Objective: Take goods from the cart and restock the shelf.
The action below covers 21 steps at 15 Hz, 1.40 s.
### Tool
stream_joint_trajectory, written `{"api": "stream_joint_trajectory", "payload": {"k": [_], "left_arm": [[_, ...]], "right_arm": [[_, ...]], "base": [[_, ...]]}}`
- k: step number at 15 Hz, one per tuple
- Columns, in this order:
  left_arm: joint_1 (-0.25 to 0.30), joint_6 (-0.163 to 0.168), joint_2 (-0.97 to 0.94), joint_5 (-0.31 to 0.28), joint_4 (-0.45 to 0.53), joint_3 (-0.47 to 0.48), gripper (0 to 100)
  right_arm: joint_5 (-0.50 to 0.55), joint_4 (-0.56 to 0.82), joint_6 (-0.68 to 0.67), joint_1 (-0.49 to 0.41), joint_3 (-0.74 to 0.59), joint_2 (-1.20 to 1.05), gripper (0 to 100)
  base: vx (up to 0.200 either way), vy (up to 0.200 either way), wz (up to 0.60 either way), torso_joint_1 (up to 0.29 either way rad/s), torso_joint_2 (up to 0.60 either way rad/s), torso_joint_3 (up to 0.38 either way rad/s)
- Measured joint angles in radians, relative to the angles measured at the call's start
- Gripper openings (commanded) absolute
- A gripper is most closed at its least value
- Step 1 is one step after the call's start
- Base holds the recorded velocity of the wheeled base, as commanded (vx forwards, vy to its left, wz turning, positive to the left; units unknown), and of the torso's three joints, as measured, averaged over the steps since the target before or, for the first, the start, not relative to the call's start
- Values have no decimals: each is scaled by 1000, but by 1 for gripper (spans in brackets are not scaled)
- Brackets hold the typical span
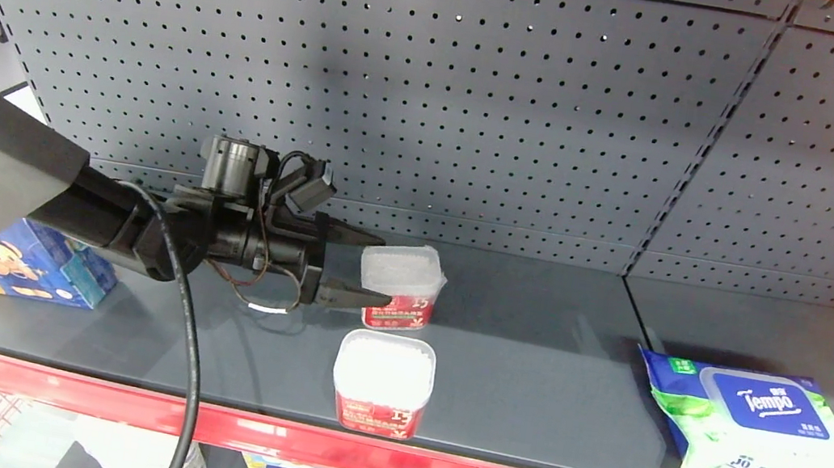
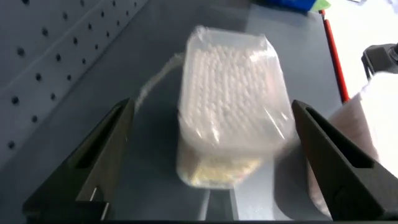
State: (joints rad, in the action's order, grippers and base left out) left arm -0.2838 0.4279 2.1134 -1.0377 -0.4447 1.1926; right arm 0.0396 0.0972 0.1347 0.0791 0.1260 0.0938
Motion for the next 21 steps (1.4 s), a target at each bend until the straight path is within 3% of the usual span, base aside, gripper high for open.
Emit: {"api": "stream_joint_trajectory", "payload": {"k": [8, 21], "left_arm": [[26, -1, -3, 24, -6, -16, 100], [37, -6, 27, 33, -6, 34, 100]], "right_arm": [[0, 0, 0, 0, 0, 0, 100], [1, 0, 0, 0, -4, 0, 100]], "base": [[0, 0, 0, 0, 0, 0], [0, 0, 0, 0, 0, 0]]}}
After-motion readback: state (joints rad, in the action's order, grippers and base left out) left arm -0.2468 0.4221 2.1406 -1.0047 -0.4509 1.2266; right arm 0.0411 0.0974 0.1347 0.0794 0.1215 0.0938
